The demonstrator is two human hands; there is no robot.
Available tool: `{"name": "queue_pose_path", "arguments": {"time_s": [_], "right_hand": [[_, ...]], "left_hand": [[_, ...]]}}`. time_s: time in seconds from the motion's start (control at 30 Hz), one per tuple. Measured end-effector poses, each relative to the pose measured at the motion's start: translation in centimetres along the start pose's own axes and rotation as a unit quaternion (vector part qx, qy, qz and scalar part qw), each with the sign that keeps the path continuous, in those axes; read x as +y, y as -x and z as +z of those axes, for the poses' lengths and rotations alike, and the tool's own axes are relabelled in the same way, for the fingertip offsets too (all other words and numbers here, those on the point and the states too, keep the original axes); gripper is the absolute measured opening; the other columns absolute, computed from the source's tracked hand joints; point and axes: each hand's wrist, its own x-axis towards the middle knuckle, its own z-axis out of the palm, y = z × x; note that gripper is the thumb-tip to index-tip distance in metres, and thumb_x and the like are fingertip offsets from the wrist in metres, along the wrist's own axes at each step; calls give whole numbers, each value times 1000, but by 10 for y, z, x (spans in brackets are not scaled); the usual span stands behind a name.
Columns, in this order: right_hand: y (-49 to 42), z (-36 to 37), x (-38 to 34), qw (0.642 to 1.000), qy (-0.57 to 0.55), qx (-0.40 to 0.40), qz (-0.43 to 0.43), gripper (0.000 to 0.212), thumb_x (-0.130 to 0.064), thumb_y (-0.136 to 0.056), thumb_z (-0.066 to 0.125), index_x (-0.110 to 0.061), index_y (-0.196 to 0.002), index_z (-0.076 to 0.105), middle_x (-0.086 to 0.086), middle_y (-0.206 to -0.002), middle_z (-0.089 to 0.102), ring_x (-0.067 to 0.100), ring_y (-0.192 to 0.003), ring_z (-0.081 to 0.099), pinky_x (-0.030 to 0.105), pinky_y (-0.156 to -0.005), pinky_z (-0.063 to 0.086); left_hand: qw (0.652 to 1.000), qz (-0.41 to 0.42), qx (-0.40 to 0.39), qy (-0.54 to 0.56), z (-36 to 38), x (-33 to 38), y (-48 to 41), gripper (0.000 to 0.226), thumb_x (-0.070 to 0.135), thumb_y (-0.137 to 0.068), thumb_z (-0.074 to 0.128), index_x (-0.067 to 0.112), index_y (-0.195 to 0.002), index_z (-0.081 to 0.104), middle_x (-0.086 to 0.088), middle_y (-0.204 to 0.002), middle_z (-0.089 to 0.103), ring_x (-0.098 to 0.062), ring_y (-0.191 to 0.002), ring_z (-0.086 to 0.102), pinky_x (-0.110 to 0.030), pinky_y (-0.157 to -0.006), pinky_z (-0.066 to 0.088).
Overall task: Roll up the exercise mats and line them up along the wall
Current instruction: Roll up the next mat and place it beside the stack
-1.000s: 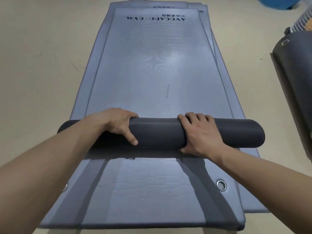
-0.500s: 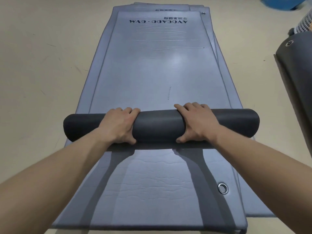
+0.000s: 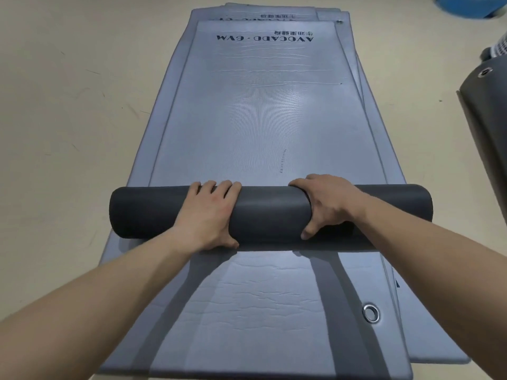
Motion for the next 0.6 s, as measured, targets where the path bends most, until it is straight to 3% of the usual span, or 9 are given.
{"name": "queue_pose_path", "arguments": {"time_s": [0.1, 0.17, 0.3, 0.4, 0.43, 0.5, 0.6], "right_hand": [[16, 33, 2, 985, 112, 130, -1, 139, -91, -43, 74, -27, -157, 26, 4, -142, 48, 31, -126, 48, 48, -111, 37], [21, 50, -3, 975, 157, 155, 21, 148, -91, -38, 74, -22, -157, 19, 8, -144, 46, 35, -126, 49, 55, -108, 37], [14, 25, -4, 987, 122, 102, 3, 118, -70, -52, 79, -26, -148, 26, 5, -131, 53, 32, -112, 56, 50, -99, 45], [20, 9, 6, 999, 38, -17, -25, 110, -66, -51, 84, -31, -142, 34, -2, -120, 56, 26, -104, 60, 43, -93, 51], [23, 10, 8, 998, 22, -46, -29, 110, -65, -50, 86, -33, -142, 34, -4, -119, 57, 24, -104, 60, 42, -93, 52], [23, 11, 9, 997, -1, -77, -31, 111, -64, -50, 88, -35, -143, 35, -7, -121, 57, 22, -107, 60, 42, -95, 51], [21, 12, 11, 997, -20, -68, -22, 115, -70, -49, 86, -36, -147, 34, -7, -125, 57, 23, -114, 58, 41, -98, 49]], "left_hand": [[999, 22, -13, 20, -8, -10, -15, 118, 82, -56, 74, 24, -150, 32, 2, -144, 53, -26, -122, 56, -44, -109, 41], [999, 30, -31, 22, -11, -12, -22, 114, 81, -54, 73, 25, -146, 36, 3, -135, 58, -25, -112, 60, -42, -100, 47], [990, 22, -113, 87, -35, -19, -31, 102, 77, -51, 79, 31, -135, 46, 10, -113, 63, -20, -97, 61, -39, -83, 54], [962, 18, -227, 152, -50, -15, -28, 111, 74, -54, 86, 33, -146, 41, 8, -123, 63, -21, -109, 61, -36, -91, 49], [965, 23, -217, 145, -48, -9, -19, 118, 76, -56, 84, 31, -153, 33, 6, -136, 59, -23, -119, 59, -38, -98, 47], [990, 30, -121, 69, -32, 9, 9, 125, 81, -59, 74, 29, -159, 20, 4, -151, 48, -25, -130, 53, -43, -109, 42], [997, 38, -70, 24, -18, 17, 18, 117, 78, -61, 71, 30, -155, 21, 3, -146, 50, -26, -120, 56, -42, -103, 45]]}}
